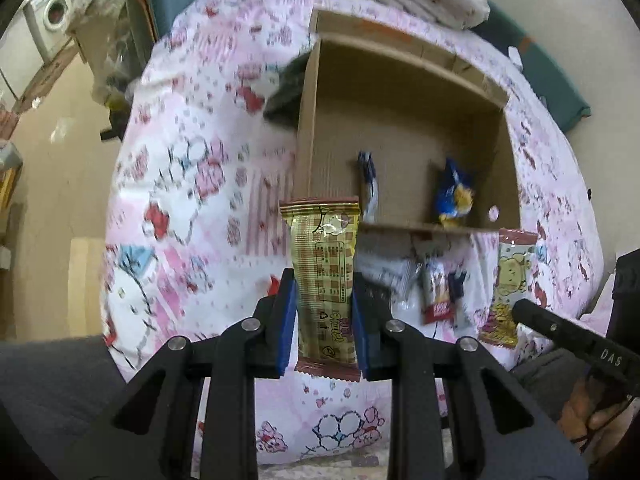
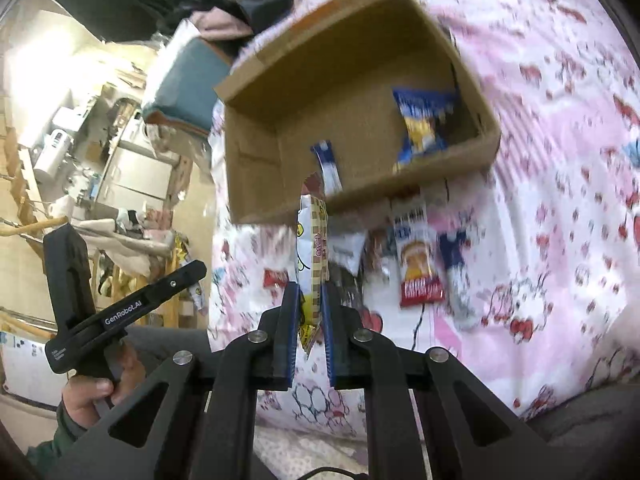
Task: Organize snacks
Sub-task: 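Lift the wafer bar with the left tool while the right tool grasps a yellow stick packet, then lower both held packets into the box and open both tools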
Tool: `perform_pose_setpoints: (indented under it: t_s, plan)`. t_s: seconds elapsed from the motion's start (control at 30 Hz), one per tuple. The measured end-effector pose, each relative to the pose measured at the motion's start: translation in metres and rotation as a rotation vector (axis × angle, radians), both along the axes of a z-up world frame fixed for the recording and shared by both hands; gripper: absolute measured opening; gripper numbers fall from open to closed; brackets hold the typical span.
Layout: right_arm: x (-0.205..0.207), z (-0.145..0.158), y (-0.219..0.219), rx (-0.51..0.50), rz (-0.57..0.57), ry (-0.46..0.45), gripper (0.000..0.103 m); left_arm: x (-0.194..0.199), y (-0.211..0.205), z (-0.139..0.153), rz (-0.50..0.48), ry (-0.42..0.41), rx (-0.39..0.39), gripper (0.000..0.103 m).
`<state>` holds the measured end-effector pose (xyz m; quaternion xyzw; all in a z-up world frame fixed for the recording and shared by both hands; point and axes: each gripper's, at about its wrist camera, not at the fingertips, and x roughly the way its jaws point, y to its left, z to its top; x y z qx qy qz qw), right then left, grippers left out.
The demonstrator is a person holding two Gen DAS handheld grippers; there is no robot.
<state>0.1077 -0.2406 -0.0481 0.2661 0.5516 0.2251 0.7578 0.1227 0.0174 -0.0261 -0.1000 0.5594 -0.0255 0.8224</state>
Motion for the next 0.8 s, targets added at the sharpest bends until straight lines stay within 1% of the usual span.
perform_pose_setpoints:
  t_s: [0.07, 0.13, 0.2, 0.3, 0.47, 0.53, 0.6, 0.67, 0.8]
  plan:
    - [0.005, 0.010, -0.003, 0.003, -0.007, -0.038, 0.012, 0.008, -0.001, 0.012, -0.006, -0.029, 0.015, 0.021]
    - [0.013, 0.023, -0.006, -0.011, -0.039, -0.094, 0.012, 0.015, -0.002, 0.020, -0.010, -0.048, 0.015, 0.021]
    - [0.020, 0.034, -0.010, -0.025, -0.072, -0.155, 0.012, 0.028, -0.002, 0.027, -0.031, -0.076, -0.010, 0.021]
    - [0.033, 0.044, -0.017, -0.019, -0.095, -0.215, 0.012, 0.049, -0.007, 0.036, -0.038, -0.115, 0.018, 0.021]
    - [0.058, 0.051, -0.022, -0.038, -0.120, -0.285, 0.012, 0.076, -0.018, 0.037, -0.050, -0.140, 0.030, 0.022]
    - [0.065, 0.050, -0.024, -0.055, -0.138, -0.316, 0.012, 0.085, -0.023, 0.033, -0.055, -0.147, 0.037, 0.022]
    - [0.072, 0.045, -0.026, -0.078, -0.140, -0.338, 0.012, 0.092, -0.030, 0.029, -0.067, -0.173, 0.058, 0.022]
    - [0.076, 0.033, -0.027, -0.082, -0.148, -0.325, 0.012, 0.096, -0.035, 0.022, -0.078, -0.191, 0.071, 0.022]
    - [0.086, 0.008, -0.025, -0.115, -0.149, -0.243, 0.012, 0.095, -0.039, 0.004, -0.073, -0.212, 0.095, 0.022]
